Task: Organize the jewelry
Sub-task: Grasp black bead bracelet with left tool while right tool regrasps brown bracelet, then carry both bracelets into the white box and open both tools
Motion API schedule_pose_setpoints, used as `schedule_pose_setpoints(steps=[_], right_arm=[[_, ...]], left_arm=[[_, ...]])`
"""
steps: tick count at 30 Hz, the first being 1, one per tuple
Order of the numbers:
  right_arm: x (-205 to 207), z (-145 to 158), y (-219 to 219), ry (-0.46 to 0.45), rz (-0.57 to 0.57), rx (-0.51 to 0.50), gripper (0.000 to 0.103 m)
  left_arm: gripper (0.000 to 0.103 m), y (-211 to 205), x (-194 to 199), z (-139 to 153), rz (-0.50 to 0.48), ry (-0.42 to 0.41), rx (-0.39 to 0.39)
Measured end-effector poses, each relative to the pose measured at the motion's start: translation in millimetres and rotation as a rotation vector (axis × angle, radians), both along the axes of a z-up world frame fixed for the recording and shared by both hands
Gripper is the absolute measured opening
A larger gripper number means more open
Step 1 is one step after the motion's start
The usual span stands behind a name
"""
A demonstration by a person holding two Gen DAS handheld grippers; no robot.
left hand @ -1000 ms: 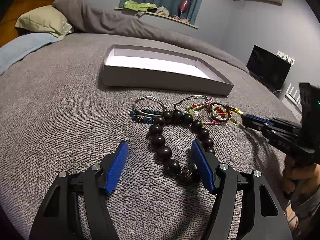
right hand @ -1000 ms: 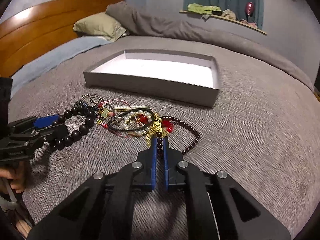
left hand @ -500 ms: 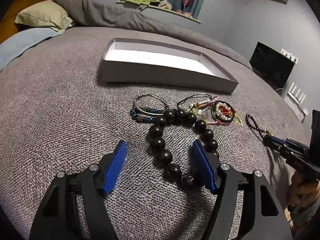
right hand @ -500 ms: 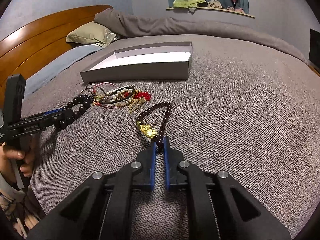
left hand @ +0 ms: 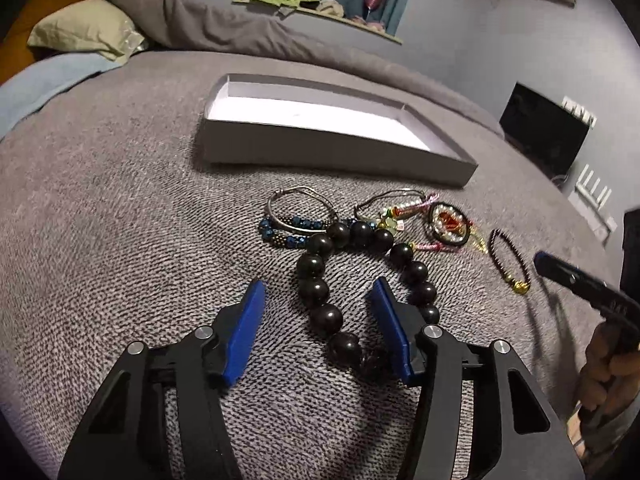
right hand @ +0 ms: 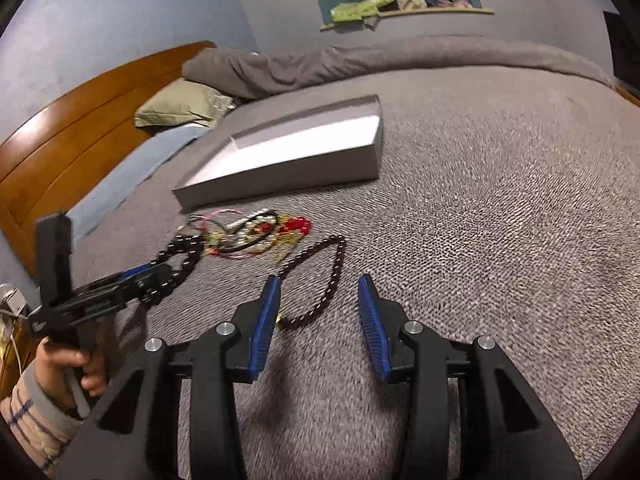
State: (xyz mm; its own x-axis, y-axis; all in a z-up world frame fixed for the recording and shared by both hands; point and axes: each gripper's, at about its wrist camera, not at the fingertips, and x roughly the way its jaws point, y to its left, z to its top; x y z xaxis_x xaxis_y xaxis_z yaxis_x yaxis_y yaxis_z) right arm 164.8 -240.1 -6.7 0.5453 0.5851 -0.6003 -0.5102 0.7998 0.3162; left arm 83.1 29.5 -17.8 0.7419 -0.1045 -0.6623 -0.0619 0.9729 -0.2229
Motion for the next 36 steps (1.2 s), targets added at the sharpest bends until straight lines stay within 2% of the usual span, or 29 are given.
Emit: schedule_pose_setpoints(steps=[2, 3, 4, 5, 6, 7, 9, 14, 25, 36], right_arm=[[8, -5, 8, 0.026, -0.008, -0.015, 0.038], [10, -8, 13, 0.028, -0.010, -0.031, 0.036], [11, -11, 19, 0.026, -0.012, -0.056, 0.028], [11, -13, 22, 0.023, -0.011, -0.073, 0.014], [11, -14, 23, 0.024, -0.004, -0.071, 0.007], [9, -13, 22, 0.022, 0.003, -0.064, 0.006], [6, -11, 20, 0.009, 0.010, -0.059, 0.006], [-2, -1, 12, -0.032, 0.021, -0.035, 0.006], [6, 39, 20, -0.100, 0.055, 0.027, 0.006], [55, 75, 37, -0.123, 0.066, 0.066, 0.006]], left_arm=[[0.051, -5, 3, 1, -0.006, 0.012, 0.039], [0.046, -8, 3, 1, -0.010, 0.013, 0.057], [0.043, -11, 3, 2, -0.018, 0.011, 0.079], [0.036, -14, 2, 3, -0.026, 0.009, 0.096], [0.031, -15, 1, 3, -0.032, 0.006, 0.105], [0.029, -16, 0, 4, -0.041, 0.003, 0.116], [0.014, -16, -3, 6, -0.049, -0.003, 0.117], [0.015, -5, -12, 20, -0.071, -0.034, 0.045], [0.015, -24, -18, 86, -0.168, -0.168, 0.047], [0.015, -17, 21, 137, -0.179, -0.247, 0.091]])
